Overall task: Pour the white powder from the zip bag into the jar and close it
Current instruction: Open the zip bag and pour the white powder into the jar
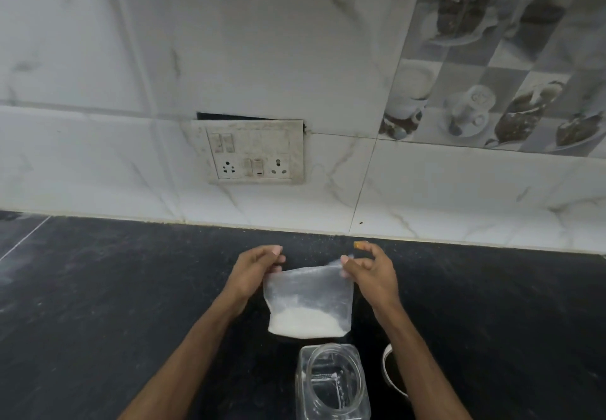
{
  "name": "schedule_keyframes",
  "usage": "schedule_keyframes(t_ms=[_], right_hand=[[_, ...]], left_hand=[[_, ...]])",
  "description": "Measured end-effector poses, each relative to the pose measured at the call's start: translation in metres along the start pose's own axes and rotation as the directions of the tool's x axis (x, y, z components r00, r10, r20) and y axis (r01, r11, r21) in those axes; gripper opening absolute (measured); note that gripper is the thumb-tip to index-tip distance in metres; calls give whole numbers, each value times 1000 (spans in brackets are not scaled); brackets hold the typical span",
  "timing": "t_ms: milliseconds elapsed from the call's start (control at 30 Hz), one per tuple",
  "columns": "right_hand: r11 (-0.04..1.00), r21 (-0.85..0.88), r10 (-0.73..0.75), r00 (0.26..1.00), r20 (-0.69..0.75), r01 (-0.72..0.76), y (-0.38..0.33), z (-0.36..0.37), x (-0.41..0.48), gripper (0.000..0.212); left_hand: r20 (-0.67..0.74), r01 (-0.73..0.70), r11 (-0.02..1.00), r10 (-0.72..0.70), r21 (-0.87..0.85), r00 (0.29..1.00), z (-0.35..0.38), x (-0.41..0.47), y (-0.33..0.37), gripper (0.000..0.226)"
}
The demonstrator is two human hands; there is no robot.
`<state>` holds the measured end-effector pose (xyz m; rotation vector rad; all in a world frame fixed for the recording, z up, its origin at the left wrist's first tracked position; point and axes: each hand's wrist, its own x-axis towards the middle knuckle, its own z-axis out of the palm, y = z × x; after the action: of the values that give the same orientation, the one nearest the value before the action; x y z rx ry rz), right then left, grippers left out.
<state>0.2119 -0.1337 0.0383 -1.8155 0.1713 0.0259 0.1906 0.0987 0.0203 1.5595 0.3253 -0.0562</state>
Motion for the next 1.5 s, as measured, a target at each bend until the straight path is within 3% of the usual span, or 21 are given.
schedule_keyframes(t_ms=[167,300,367,467,700,833,900,1000,1167,1333,1500], right_hand=[[987,153,-61,996,65,51,-18,-13,-16,53],[979,171,-133,983,130,110,-35,-15,-31,54],[975,174,-164,977,137,139,-41,-15,-36,55],[973,150,-195,970,146,173,-45,-19,-42,54],[974,66,-225,969,105,219,-63,-42,-58,44],[856,-133,-491,866,92,499,-97,-41,-81,39],[753,-193,-605,777,172,629,-120,-29,-93,31],[661,-221,-657,695,294,718,-145,-8,-97,26],[676,-166,-639,683,353,718,-168,16,-94,17],[676,-60,-675,650,350,734,-179,19,-95,13],[714,-40,-646,679,349,699,-174,9,-93,8]], left_hand=[[-79,-88,987,78,-131,994,-5,-10,10,14],[-208,-133,985,108,-108,972,-9,-21,11,31],[-152,-123,989,110,-79,982,-14,-28,17,39],[-43,-181,984,181,-1,983,-19,-44,33,26],[-71,-372,910,389,184,918,-15,-82,76,22],[-62,-489,821,527,295,848,-13,-95,98,27],[1,-557,745,599,367,801,-16,-100,108,23],[64,-627,660,666,413,743,-18,-106,122,17],[58,-696,591,744,408,666,-25,-120,138,16],[-70,-704,653,745,279,663,-30,-131,146,18],[-60,-724,616,773,312,632,-29,-139,148,21]])
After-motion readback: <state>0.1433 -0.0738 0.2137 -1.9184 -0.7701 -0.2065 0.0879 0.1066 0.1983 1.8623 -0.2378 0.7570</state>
